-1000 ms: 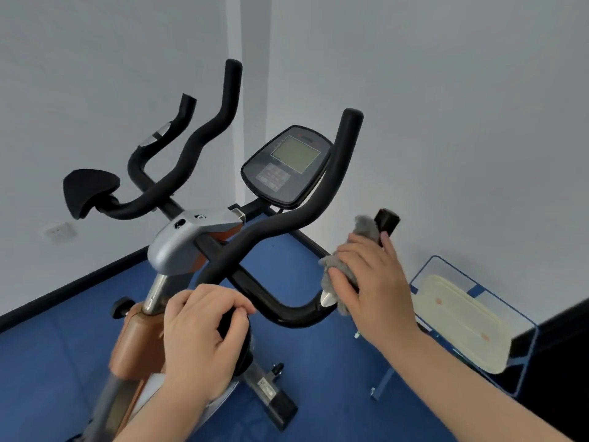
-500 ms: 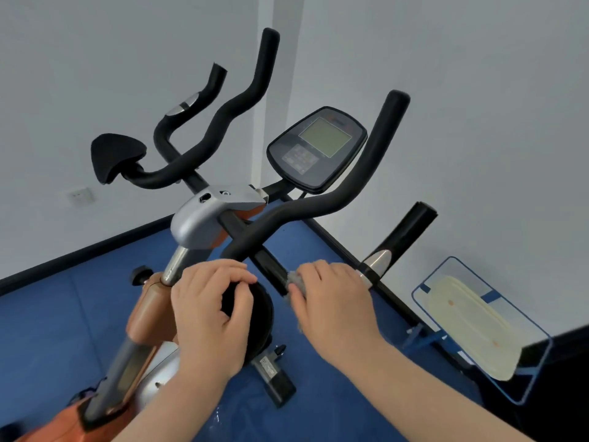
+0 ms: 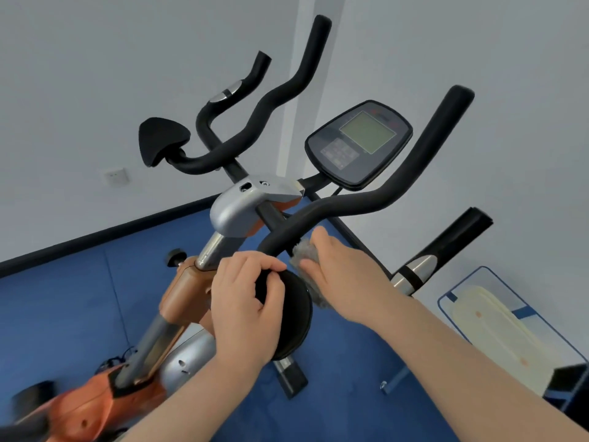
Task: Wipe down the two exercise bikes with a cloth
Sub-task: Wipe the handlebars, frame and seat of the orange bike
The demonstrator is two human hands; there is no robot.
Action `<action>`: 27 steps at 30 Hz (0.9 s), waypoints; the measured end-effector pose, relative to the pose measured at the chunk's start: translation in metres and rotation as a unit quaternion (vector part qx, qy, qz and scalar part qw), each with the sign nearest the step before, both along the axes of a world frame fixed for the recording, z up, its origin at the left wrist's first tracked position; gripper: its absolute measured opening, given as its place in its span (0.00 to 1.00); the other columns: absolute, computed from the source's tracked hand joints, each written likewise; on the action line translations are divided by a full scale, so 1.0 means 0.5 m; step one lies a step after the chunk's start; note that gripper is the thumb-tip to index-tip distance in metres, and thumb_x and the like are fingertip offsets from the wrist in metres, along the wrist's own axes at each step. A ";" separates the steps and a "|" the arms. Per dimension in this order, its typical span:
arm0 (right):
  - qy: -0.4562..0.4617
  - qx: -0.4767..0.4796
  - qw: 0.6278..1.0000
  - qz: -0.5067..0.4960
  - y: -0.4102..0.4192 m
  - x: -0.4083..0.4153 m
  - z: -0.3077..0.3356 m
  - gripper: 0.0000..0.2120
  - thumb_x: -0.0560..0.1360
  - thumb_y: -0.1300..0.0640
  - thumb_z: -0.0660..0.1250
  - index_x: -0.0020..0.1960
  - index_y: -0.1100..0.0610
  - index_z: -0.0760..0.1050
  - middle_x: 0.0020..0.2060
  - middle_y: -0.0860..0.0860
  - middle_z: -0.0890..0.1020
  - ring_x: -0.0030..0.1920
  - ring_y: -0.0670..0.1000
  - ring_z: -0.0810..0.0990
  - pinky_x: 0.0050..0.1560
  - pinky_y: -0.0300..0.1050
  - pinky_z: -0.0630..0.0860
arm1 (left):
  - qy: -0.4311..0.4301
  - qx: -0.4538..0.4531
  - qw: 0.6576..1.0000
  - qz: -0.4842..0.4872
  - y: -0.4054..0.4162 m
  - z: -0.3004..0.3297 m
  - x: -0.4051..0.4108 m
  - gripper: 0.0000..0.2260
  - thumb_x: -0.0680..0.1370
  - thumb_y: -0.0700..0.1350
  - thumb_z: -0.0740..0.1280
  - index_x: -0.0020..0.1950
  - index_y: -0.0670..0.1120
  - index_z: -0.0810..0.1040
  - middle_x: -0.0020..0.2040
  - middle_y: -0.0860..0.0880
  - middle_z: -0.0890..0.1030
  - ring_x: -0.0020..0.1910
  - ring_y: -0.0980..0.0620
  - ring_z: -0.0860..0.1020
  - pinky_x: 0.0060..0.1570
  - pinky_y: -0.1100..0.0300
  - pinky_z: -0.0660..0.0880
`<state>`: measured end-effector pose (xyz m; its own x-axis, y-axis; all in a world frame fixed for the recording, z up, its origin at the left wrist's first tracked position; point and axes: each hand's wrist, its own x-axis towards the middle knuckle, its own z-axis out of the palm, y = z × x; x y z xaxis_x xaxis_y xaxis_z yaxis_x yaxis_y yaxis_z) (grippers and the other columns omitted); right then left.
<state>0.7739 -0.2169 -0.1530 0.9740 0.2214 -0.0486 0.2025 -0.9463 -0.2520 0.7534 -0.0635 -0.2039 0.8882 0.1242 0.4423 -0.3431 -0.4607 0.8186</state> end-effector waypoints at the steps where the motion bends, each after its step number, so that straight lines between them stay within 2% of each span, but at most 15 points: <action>1: -0.004 -0.001 1.000 0.004 -0.005 -0.010 -0.002 0.12 0.82 0.45 0.54 0.48 0.48 0.52 0.40 0.48 0.70 0.32 0.49 0.71 0.29 0.44 0.64 | -0.003 -0.006 1.000 0.000 0.000 0.000 0.000 0.08 0.75 0.43 0.61 0.45 0.56 0.76 0.46 0.62 0.76 0.51 0.58 0.74 0.53 0.67 0.66; 5: 0.007 0.027 1.000 -0.009 0.012 0.017 0.003 0.11 0.82 0.46 0.55 0.51 0.49 0.55 0.42 0.50 0.74 0.36 0.53 0.75 0.35 0.49 0.71 | -0.007 -0.013 1.000 0.005 0.001 -0.003 0.003 0.08 0.75 0.43 0.62 0.45 0.56 0.77 0.45 0.62 0.77 0.51 0.58 0.74 0.53 0.68 0.66; 9: -0.042 0.071 0.996 -0.047 0.035 0.016 -0.011 0.10 0.81 0.48 0.57 0.54 0.52 0.59 0.45 0.52 0.75 0.40 0.53 0.76 0.39 0.51 0.74 | 0.001 -0.013 1.000 0.003 0.001 -0.001 -0.001 0.09 0.75 0.41 0.63 0.45 0.56 0.77 0.45 0.62 0.77 0.51 0.60 0.74 0.53 0.72 0.64; 12: -0.042 0.067 0.997 -0.010 0.008 -0.034 -0.015 0.12 0.79 0.49 0.62 0.60 0.49 0.65 0.56 0.48 0.73 0.45 0.50 0.75 0.46 0.50 0.75 | 0.020 -0.011 1.000 -0.004 0.004 0.002 -0.004 0.09 0.75 0.41 0.63 0.45 0.55 0.77 0.46 0.61 0.76 0.51 0.61 0.73 0.52 0.70 0.64; 14: -0.066 0.023 0.997 0.028 -0.033 -0.071 -0.016 0.14 0.78 0.48 0.64 0.62 0.46 0.68 0.63 0.45 0.71 0.53 0.50 0.75 0.62 0.49 0.69 | 0.018 0.026 0.999 -0.010 0.008 0.008 -0.005 0.09 0.74 0.41 0.63 0.45 0.55 0.77 0.46 0.61 0.75 0.50 0.61 0.71 0.52 0.66 0.62; 15: -0.084 0.003 0.996 0.036 -0.057 -0.091 -0.016 0.15 0.77 0.48 0.65 0.63 0.44 0.70 0.64 0.44 0.72 0.57 0.48 0.75 0.70 0.48 0.61 | 0.009 0.063 0.998 -0.016 0.007 0.013 -0.005 0.08 0.74 0.42 0.63 0.45 0.56 0.77 0.46 0.62 0.75 0.50 0.60 0.70 0.53 0.64 0.60; 16: -0.102 -0.010 0.994 0.035 -0.079 -0.112 -0.016 0.15 0.76 0.49 0.67 0.63 0.44 0.72 0.63 0.44 0.73 0.59 0.47 0.75 0.74 0.47 0.54 | -0.001 0.100 0.995 -0.025 0.005 0.019 -0.005 0.08 0.73 0.43 0.64 0.45 0.56 0.77 0.47 0.62 0.75 0.51 0.60 0.69 0.56 0.64 0.58; 17: -0.120 -0.020 0.992 0.031 -0.098 -0.132 -0.017 0.17 0.75 0.50 0.69 0.63 0.44 0.74 0.62 0.45 0.75 0.59 0.47 0.76 0.74 0.48 0.52 | -0.012 0.131 0.991 -0.040 0.001 0.027 -0.003 0.08 0.73 0.43 0.64 0.45 0.57 0.77 0.48 0.62 0.75 0.52 0.60 0.69 0.58 0.65 0.55; 20: -0.204 -0.064 0.976 0.029 -0.153 -0.157 -0.007 0.17 0.73 0.49 0.70 0.61 0.49 0.78 0.61 0.47 0.77 0.61 0.47 0.76 0.74 0.50 0.55 | -0.030 0.183 0.976 -0.112 -0.027 0.058 0.011 0.08 0.74 0.43 0.66 0.45 0.58 0.76 0.46 0.63 0.76 0.51 0.62 0.71 0.58 0.67 0.54; 22: -0.246 -0.032 0.968 -0.026 -0.180 -0.152 0.004 0.19 0.74 0.46 0.67 0.63 0.52 0.78 0.64 0.47 0.77 0.63 0.47 0.75 0.76 0.53 0.54 | -0.022 0.199 0.966 -0.165 -0.053 0.078 0.024 0.08 0.75 0.41 0.68 0.46 0.56 0.78 0.46 0.63 0.77 0.51 0.63 0.72 0.56 0.68 0.55; 25: -0.294 0.071 0.943 -0.143 -0.190 -0.151 -0.005 0.20 0.76 0.48 0.65 0.65 0.55 0.77 0.67 0.47 0.75 0.68 0.47 0.72 0.77 0.53 0.50 | 0.012 0.250 0.948 -0.199 -0.082 0.086 0.038 0.06 0.77 0.45 0.67 0.48 0.56 0.79 0.46 0.63 0.78 0.52 0.63 0.74 0.57 0.68 0.54; 27: -0.310 0.073 0.939 -0.130 -0.177 -0.157 -0.029 0.19 0.78 0.48 0.64 0.66 0.56 0.77 0.68 0.48 0.74 0.72 0.48 0.68 0.77 0.54 0.51 | 0.024 0.274 0.942 -0.190 -0.087 0.078 0.037 0.06 0.77 0.47 0.66 0.47 0.59 0.80 0.43 0.63 0.79 0.50 0.63 0.75 0.58 0.68 0.55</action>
